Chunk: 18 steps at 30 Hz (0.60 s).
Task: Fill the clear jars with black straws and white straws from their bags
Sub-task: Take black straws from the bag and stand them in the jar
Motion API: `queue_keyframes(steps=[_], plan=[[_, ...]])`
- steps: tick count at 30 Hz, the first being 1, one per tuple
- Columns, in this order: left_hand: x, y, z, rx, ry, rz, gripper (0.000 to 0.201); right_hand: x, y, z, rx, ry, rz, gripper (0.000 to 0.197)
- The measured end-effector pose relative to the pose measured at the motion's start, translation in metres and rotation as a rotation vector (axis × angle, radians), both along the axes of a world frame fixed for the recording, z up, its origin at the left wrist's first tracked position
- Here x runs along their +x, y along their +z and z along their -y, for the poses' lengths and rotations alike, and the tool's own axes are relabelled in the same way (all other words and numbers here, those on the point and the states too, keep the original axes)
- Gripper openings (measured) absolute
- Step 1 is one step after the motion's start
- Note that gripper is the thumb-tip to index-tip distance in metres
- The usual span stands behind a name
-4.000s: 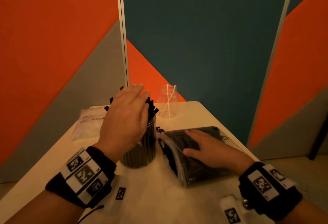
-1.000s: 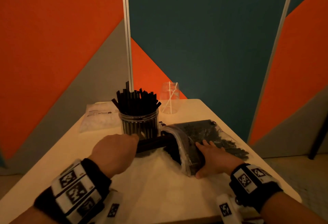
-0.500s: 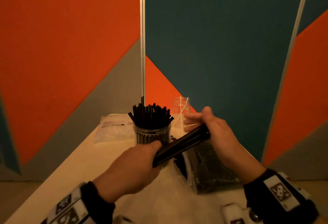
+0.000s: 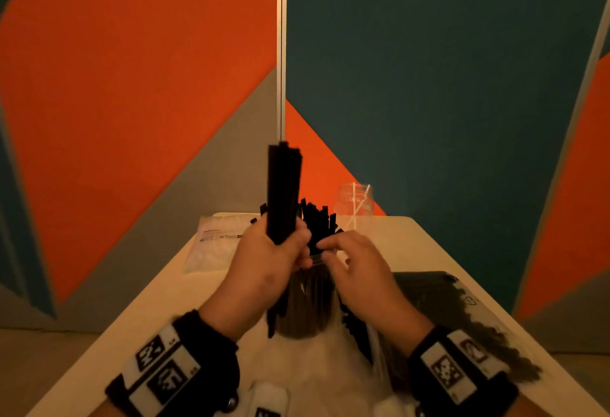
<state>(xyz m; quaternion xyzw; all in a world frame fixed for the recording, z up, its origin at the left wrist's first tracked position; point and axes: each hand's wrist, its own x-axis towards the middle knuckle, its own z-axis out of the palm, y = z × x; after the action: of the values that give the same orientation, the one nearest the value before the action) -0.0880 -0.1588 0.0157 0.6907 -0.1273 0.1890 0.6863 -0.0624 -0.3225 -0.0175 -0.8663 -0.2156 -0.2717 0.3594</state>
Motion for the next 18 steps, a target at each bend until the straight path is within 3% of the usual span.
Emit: queue_keyframes(steps=[3,7,18], plan=[[0.011,0.028,0.004,-0.179,-0.056,0.084,0.004,0.006,-0.019,-0.008,-0.185,0.01,0.079,0.035],[0.038,0.052,0.007,-0.162,-0.079,0.2,0.001,0.009,-0.024,-0.011,-0.194,0.007,0.072,0.036],[0.101,0.031,0.001,-0.052,0.038,0.199,0.021,0.012,-0.025,-0.009,-0.182,0.032,0.047,0.039]])
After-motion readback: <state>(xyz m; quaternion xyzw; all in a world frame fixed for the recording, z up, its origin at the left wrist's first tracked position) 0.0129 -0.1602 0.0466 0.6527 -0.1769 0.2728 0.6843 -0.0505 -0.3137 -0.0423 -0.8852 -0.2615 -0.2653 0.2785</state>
